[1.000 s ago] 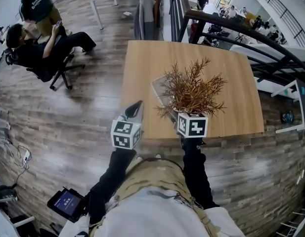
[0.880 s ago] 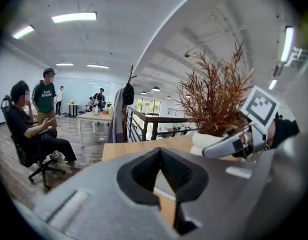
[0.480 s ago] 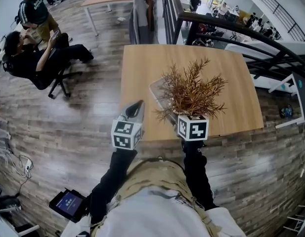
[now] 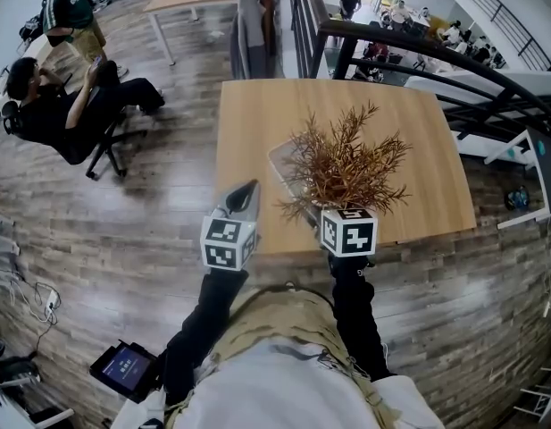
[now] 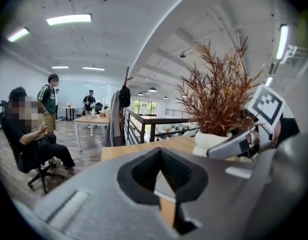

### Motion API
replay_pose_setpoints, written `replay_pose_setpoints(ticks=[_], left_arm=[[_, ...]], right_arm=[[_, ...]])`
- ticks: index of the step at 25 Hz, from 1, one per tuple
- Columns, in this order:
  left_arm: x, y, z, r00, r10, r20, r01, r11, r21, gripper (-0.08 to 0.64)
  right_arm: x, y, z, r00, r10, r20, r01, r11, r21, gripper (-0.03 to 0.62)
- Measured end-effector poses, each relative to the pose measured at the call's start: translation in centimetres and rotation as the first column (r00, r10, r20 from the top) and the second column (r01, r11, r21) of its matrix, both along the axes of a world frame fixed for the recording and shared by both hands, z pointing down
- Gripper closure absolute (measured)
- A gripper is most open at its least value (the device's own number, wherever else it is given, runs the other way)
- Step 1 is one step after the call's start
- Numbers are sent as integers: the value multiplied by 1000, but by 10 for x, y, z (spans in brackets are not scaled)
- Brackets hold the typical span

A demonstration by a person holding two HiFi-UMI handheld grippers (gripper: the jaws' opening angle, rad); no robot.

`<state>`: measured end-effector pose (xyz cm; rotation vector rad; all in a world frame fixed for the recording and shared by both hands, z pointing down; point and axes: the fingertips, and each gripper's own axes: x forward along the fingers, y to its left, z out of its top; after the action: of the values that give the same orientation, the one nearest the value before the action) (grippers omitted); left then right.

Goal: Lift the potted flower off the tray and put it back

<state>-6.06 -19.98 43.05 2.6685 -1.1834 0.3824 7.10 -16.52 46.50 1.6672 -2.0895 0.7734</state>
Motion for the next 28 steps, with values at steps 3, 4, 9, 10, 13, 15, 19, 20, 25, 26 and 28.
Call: replay_pose_setpoints(ticks=[3,4,9,10,13,15,19,20,25,26,28], left_arm=[[0,-1,0,1000,3,-4,-3,1000,-3,560],[1,-1,0,1000,7,-11,-7,1000,-7,560],[7,0,5,1000,19,-13,-19,1000,-18,558],[8,0,5,1000,18,-12,-18,1000,-20,558],[7,-1,7,1000,13,-16,-14,999,-29,558],[6,-1,10,1000,10,-18,-11,999,-36,558],[6,-1,18,1000,9,-9,-10,999,-53,558],[7,-1,21,1000,9,-6,-10,998,-59,558],[10,1,33,1000,13,11,-12,996,-93,558],[11,0,36,1000,13,15,-12,995,-99,558],[13,0,41,1000,14,24,-11,994,-109,558]], right_arm=[[-1,-1,-1,1000,-2,-3,2,1000,1,86],[-1,-1,-1,1000,-3,-3,3,1000,3,86],[0,-3,1,1000,-7,-5,7,1000,4,86],[1,-2,1,1000,-6,-8,6,1000,2,86],[2,-3,4,1000,-7,-13,7,1000,-5,86],[2,-3,7,1000,-11,-9,11,1000,-9,86],[3,-4,16,1000,-12,-3,12,1000,-26,86],[3,-5,18,1000,-13,-2,13,999,-30,86],[3,-7,29,1000,-21,13,21,999,-41,86],[4,-8,31,1000,-23,15,24,999,-38,86],[5,-10,36,999,-27,22,27,999,-35,86]])
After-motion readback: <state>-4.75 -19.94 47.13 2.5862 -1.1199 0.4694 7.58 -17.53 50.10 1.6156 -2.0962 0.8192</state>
